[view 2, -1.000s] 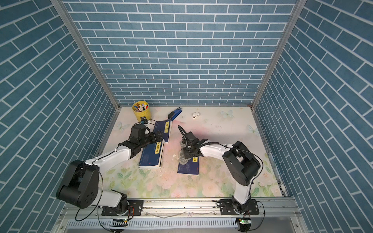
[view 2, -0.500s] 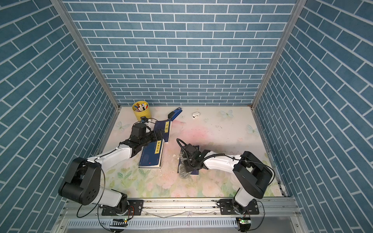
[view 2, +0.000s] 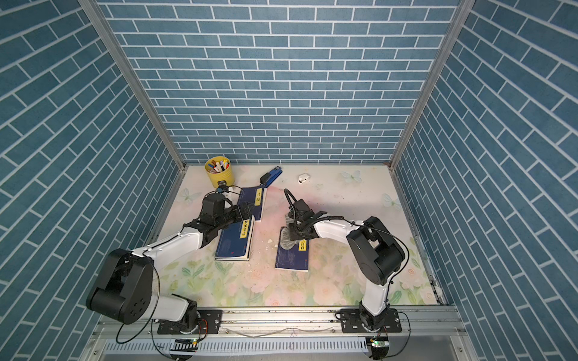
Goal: Wipe the cover of the book
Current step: Wipe the dirt from the cover of the book.
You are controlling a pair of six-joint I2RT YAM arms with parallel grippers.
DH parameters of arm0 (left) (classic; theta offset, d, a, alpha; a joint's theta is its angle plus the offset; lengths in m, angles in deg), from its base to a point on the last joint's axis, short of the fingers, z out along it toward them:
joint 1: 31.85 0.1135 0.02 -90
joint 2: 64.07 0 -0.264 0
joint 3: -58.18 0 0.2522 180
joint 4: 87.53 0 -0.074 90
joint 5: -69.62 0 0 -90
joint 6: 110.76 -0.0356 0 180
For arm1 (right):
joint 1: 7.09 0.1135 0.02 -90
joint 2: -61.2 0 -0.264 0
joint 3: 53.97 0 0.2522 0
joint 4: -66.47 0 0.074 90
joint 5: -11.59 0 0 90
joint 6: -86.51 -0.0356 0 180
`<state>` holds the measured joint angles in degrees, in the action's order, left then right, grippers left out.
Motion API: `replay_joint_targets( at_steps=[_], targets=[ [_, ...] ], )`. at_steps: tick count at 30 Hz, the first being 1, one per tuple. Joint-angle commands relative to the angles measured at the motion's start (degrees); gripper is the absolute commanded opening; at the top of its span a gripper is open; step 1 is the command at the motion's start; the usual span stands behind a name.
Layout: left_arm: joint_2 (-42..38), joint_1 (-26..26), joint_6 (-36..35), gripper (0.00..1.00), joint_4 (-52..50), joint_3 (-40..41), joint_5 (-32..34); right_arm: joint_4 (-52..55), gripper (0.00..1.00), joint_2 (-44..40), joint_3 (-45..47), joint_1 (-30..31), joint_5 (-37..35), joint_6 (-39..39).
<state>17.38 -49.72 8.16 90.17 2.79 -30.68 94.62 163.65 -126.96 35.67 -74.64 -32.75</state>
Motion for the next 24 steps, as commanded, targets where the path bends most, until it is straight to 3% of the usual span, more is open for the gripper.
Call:
replay_joint_targets(
  at_steps=[1,8,14,24],
  targets=[
    [-1.1,0.2,-2.1,0.96,-2.0,-0.8,0.8,11.4,0.0,0.4,7.1,3.2,-3.0,1.0],
    [-0.3,0.1,-4.2,0.96,-4.4,-3.6,1.9,13.3,0.0,-7.9,16.3,11.8,-2.1,-6.6],
    [1.0,0.2,-4.7,0.96,-4.8,-4.9,1.3,12.8,0.0,-12.6,21.4,12.4,-3.2,-11.1],
    [2.9,0.1,-4.7,0.96,-3.9,-6.4,0.8,15.2,0.0,-12.0,19.1,11.8,-5.9,-10.3]
  ],
)
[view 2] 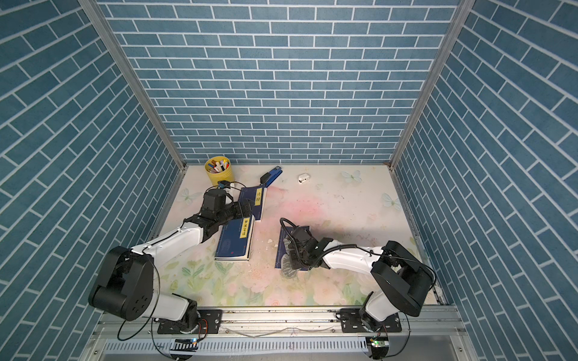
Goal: Wipe the cover of the book
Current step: Wipe the dirt from the cover of the book.
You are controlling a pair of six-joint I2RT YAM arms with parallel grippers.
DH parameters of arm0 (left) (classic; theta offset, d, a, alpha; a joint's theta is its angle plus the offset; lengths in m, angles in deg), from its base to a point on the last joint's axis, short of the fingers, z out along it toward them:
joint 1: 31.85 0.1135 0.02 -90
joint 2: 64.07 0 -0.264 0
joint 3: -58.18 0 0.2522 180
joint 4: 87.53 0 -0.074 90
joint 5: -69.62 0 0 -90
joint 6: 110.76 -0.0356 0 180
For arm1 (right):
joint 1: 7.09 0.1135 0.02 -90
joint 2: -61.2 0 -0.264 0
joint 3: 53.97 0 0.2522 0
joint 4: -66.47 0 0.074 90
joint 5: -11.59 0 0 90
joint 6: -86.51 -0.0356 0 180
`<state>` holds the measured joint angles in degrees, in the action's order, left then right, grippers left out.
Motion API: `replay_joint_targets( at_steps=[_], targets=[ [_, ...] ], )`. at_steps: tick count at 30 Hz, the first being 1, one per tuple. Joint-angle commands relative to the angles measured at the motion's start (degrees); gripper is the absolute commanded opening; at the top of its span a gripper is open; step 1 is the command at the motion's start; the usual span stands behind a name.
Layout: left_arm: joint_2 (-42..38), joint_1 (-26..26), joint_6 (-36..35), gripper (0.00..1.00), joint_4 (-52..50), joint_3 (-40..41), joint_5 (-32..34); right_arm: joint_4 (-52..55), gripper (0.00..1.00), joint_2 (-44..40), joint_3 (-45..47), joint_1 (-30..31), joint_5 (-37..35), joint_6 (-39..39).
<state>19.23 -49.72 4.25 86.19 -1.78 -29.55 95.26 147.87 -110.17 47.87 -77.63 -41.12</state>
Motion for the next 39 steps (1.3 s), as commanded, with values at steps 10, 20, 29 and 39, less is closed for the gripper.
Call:
replay_joint_targets(
  at_steps=[10,20,29,39],
  targets=[
    [3.1,-0.1,-2.7,0.96,-1.6,-3.4,-0.9,11.3,0.0,15.6,-10.9,-12.0,-3.3,8.5],
    [1.1,-0.7,-2.6,0.96,-2.6,-3.1,-1.1,15.9,0.0,23.5,-26.9,-10.2,0.7,14.0],
    [-2.2,-1.2,-2.4,0.96,-3.7,-1.5,-0.5,15.8,0.0,26.6,-32.6,-8.0,2.8,15.7],
    [-5.2,-1.2,-2.0,0.96,-4.8,0.1,1.0,16.3,0.0,21.7,-25.9,-2.2,3.1,13.4]
  ],
)
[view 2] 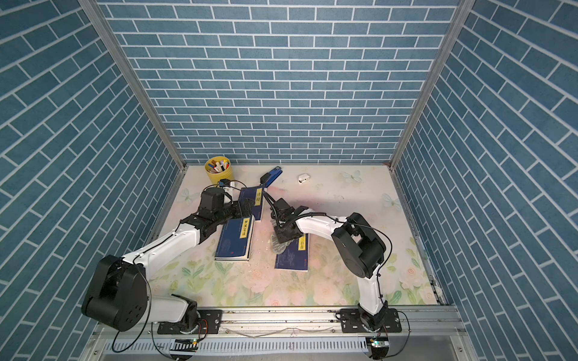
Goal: Wipe the cover of the book
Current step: Wipe the dirt from the cover of the book.
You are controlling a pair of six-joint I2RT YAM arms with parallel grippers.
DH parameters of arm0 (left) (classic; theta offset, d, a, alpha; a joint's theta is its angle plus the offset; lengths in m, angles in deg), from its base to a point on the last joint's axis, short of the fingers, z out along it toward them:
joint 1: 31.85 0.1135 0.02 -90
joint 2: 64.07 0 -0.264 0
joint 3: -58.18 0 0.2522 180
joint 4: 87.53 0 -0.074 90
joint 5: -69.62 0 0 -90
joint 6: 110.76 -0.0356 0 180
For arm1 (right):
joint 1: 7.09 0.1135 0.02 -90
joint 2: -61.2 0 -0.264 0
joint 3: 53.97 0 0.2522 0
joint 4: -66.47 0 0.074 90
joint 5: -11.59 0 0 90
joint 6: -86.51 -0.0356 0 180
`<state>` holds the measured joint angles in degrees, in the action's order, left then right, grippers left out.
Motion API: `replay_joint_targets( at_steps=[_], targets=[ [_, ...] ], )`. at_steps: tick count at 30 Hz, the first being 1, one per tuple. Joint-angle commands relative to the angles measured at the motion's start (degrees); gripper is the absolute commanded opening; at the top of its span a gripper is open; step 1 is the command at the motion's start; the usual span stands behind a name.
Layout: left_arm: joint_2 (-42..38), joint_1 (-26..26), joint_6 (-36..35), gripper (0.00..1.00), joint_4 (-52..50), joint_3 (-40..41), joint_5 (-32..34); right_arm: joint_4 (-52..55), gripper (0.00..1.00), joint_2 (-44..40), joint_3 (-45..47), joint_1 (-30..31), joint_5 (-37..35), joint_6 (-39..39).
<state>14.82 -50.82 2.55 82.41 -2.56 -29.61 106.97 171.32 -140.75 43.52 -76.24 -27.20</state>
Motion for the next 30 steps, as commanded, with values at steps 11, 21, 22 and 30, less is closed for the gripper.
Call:
replay_joint_targets(
  at_steps=[11,21,22,30],
  targets=[
    [-0.2,-0.4,-0.5,0.96,-0.9,0.2,1.4,5.0,0.0,-15.0,25.1,2.7,-1.4,-10.1],
    [3.2,-4.5,-2.4,0.96,-1.6,-1.3,3.6,3.9,0.0,-11.3,18.8,-9.9,-2.6,-2.5],
    [3.5,-4.9,-2.3,0.96,-1.5,-1.1,3.6,4.0,0.0,-10.5,17.8,-10.8,-2.9,-1.8],
    [4.5,-10.0,-1.4,0.96,-1.7,-0.9,4.7,5.5,0.0,-13.7,15.2,-20.6,-5.1,-0.2]
  ],
)
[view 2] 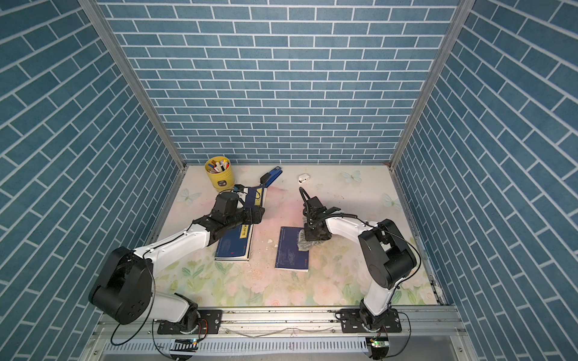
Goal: Wipe the cover of the book
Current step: Wipe the dirt from the cover of the book, then place the cleaning item at the center of the board.
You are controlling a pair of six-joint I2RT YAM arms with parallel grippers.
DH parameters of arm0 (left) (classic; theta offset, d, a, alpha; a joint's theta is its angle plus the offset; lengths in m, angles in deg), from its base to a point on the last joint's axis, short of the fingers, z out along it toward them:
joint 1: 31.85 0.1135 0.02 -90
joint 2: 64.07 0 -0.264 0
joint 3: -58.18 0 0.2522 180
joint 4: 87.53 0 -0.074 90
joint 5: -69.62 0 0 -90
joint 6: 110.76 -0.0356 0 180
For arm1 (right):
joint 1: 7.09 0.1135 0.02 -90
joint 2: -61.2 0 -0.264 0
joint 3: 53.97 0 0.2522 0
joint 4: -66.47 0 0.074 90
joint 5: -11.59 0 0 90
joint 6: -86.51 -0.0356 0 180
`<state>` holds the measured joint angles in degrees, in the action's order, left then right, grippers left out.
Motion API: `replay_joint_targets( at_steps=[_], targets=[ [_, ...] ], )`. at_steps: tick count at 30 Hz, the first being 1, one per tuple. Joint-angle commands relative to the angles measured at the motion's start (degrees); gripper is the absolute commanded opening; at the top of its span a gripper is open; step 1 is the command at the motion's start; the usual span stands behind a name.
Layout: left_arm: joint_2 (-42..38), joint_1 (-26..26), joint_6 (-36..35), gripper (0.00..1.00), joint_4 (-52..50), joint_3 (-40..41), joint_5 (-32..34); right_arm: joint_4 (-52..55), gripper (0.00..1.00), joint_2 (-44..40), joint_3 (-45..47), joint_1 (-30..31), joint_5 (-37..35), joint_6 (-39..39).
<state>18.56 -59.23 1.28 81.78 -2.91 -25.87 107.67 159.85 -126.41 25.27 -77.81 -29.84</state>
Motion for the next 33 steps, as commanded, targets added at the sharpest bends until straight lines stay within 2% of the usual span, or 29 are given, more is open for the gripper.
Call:
replay_joint_targets(
  at_steps=[1,7,9,11,13,21,33],
  targets=[
    [0.8,-2.2,-0.2,0.96,-1.4,-0.7,0.8,5.3,0.0,-3.3,1.1,-3.2,-4.1,2.7],
    [1.5,-7.2,-1.0,0.95,-3.7,-2.3,2.9,8.1,0.0,-8.5,2.4,-9.1,-7.5,3.1],
    [1.6,-7.7,-0.3,0.95,-3.4,-1.8,2.8,9.6,0.11,-8.5,1.9,-10.3,-10.3,3.0],
    [2.0,-8.1,0.3,0.95,-3.0,-1.1,2.4,11.2,0.28,-7.8,1.0,-10.4,-12.8,3.2],
    [2.5,-8.8,0.8,0.95,-2.8,-0.6,2.4,11.8,0.4,-7.6,0.3,-10.4,-12.9,3.7],
    [3.9,-11.0,2.2,0.95,-2.7,0.6,3.1,14.0,0.63,-8.5,-3.1,-9.0,-13.6,5.2],
    [2.9,-12.3,4.2,0.95,-2.2,2.5,3.3,16.2,0.72,-10.2,-6.9,-7.4,-13.3,7.6]
  ],
)
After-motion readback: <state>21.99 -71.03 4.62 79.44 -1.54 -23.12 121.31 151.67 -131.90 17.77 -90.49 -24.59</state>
